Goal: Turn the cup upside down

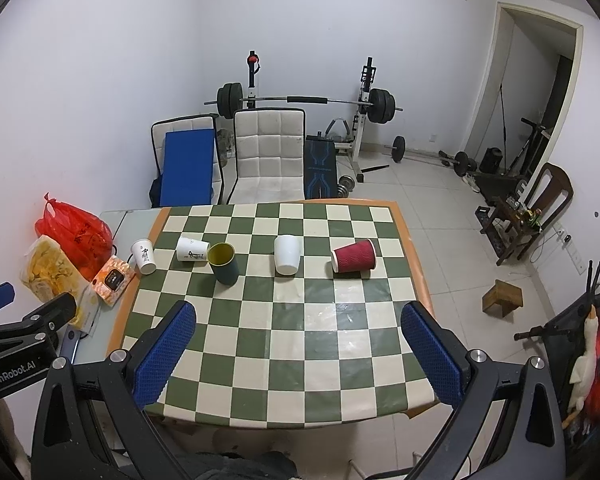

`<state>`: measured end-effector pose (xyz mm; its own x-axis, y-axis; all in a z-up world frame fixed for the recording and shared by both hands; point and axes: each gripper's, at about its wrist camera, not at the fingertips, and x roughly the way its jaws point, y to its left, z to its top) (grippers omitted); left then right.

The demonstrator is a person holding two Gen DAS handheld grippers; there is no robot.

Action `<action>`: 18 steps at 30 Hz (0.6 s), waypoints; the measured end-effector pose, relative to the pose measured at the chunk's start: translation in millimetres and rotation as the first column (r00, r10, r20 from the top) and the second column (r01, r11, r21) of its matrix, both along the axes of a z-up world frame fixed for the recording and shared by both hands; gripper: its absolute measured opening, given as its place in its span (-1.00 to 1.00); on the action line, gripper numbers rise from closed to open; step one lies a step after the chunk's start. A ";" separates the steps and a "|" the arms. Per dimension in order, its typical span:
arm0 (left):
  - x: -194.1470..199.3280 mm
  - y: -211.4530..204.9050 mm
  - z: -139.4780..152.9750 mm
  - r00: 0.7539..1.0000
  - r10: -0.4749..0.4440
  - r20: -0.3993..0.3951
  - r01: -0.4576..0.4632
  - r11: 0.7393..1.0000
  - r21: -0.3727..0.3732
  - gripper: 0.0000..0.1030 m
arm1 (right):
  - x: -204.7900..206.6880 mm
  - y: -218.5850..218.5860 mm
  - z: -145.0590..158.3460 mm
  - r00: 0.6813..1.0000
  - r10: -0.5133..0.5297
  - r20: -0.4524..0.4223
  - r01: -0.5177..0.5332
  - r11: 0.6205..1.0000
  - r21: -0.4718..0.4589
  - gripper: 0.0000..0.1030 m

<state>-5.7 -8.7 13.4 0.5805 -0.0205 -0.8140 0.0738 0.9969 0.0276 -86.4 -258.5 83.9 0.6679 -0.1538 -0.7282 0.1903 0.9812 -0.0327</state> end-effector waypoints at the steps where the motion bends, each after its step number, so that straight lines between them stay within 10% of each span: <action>1: 0.1 0.3 1.2 1.000 0.001 0.000 -0.001 1.000 -0.001 0.98 | 1.1 -0.1 1.2 1.000 0.001 0.000 -0.001 1.000 0.000 1.00; 18: -2.5 -0.1 2.7 1.000 0.000 0.009 0.000 1.000 0.000 0.98 | -1.2 7.2 0.4 1.000 0.002 0.002 -0.002 1.000 0.004 1.00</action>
